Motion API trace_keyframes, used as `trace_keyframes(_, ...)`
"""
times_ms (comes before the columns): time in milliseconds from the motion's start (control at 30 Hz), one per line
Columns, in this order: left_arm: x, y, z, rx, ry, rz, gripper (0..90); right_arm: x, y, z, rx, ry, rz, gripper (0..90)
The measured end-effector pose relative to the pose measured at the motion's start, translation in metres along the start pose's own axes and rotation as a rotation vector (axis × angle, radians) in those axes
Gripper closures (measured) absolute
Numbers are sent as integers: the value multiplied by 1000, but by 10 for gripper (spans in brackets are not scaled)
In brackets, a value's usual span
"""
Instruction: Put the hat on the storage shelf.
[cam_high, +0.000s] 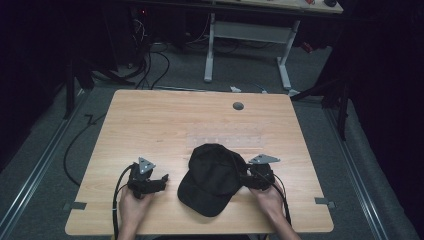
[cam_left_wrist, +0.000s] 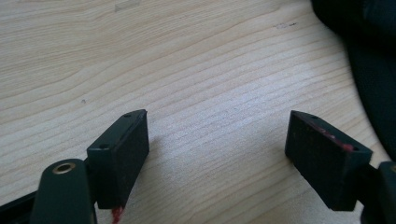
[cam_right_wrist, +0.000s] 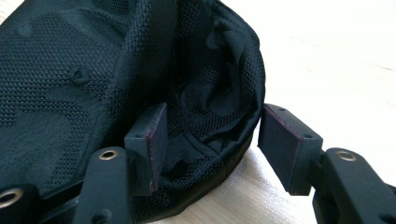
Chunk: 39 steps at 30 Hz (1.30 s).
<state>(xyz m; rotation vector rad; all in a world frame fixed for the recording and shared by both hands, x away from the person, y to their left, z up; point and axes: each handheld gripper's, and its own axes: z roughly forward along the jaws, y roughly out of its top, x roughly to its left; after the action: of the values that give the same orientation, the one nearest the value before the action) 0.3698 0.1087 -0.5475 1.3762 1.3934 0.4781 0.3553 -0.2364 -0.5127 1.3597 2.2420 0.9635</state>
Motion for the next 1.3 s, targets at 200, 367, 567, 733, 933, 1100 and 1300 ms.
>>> trace_keyframes(200,0,0,0,0,0,-1,222,-3,-2,4,25,4,13,431)
trace_keyframes(367,0,0,0,-3,3,-3,224,0,-4,11,42,-18,-22,475)
trace_keyframes(567,0,0,0,-3,4,-4,224,5,-5,10,34,-36,-60,551)
trace_keyframes(733,0,0,0,-3,4,-4,224,9,-5,10,34,-23,-84,695)
trace_keyframes(933,0,0,0,-4,5,-6,224,13,-4,10,40,-23,-112,785)
trace_keyframes(1100,0,0,0,-4,5,-6,224,14,-4,11,35,-18,-124,834)
trace_keyframes(1300,0,0,0,-4,5,-5,223,8,-2,11,17,19,-109,845)
